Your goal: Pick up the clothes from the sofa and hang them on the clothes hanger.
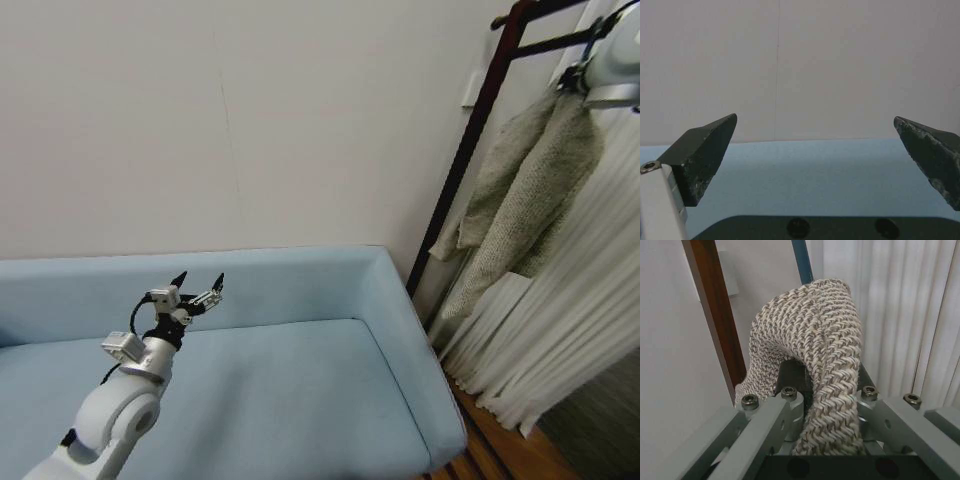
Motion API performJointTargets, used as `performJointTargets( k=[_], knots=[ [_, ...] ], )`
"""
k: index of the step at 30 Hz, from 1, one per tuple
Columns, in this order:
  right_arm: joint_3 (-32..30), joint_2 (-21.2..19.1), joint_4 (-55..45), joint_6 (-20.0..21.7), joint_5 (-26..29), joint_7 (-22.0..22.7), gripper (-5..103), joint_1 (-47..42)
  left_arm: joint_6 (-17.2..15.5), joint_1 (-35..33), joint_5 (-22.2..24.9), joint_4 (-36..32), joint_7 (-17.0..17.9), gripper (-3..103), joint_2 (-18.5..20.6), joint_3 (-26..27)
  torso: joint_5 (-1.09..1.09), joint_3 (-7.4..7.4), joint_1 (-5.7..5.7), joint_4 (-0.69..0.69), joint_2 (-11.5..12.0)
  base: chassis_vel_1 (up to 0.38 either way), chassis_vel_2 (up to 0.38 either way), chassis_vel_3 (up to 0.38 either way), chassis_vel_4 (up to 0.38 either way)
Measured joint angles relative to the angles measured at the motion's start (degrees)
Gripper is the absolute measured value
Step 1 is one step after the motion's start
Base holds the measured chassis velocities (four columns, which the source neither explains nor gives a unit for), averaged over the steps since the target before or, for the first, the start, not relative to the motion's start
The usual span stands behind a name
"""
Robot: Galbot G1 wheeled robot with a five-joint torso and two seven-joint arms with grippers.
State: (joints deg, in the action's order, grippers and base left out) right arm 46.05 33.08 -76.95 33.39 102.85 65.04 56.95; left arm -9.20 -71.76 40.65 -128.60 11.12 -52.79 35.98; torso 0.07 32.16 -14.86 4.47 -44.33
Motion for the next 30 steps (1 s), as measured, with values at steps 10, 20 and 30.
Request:
performJointTargets(
  k=[10, 20, 30],
  knots=[
    [-1.77, -1.0, -0.73, 0.03, -1.94, -2.32, 8, -2.27, 0.0, 0.83, -0.07, 1.1, 0.02, 100, -0.3, -1.14, 0.0, 0.0, 0.0, 0.0, -0.01, 0.0, 0.0, 0.0, 0.0],
    [-5.15, -3.76, -3.91, 0.35, -6.43, -5.24, 42, -7.35, -0.08, 1.1, -0.15, 1.52, 0.05, 100, -0.18, -0.98, 0.01, 0.0, 0.01, -0.01, -0.01, 0.0, 0.0, 0.0, 0.0],
    [-9.88, -6.33, -7.65, 0.62, -8.37, -7.35, 75, -13.19, -0.19, 0.6, -0.15, 1.31, 0.12, 100, 0.46, -0.26, 0.01, 0.0, 0.01, 0.0, -0.01, 0.0, 0.0, 0.0, 0.0]
  ],
)
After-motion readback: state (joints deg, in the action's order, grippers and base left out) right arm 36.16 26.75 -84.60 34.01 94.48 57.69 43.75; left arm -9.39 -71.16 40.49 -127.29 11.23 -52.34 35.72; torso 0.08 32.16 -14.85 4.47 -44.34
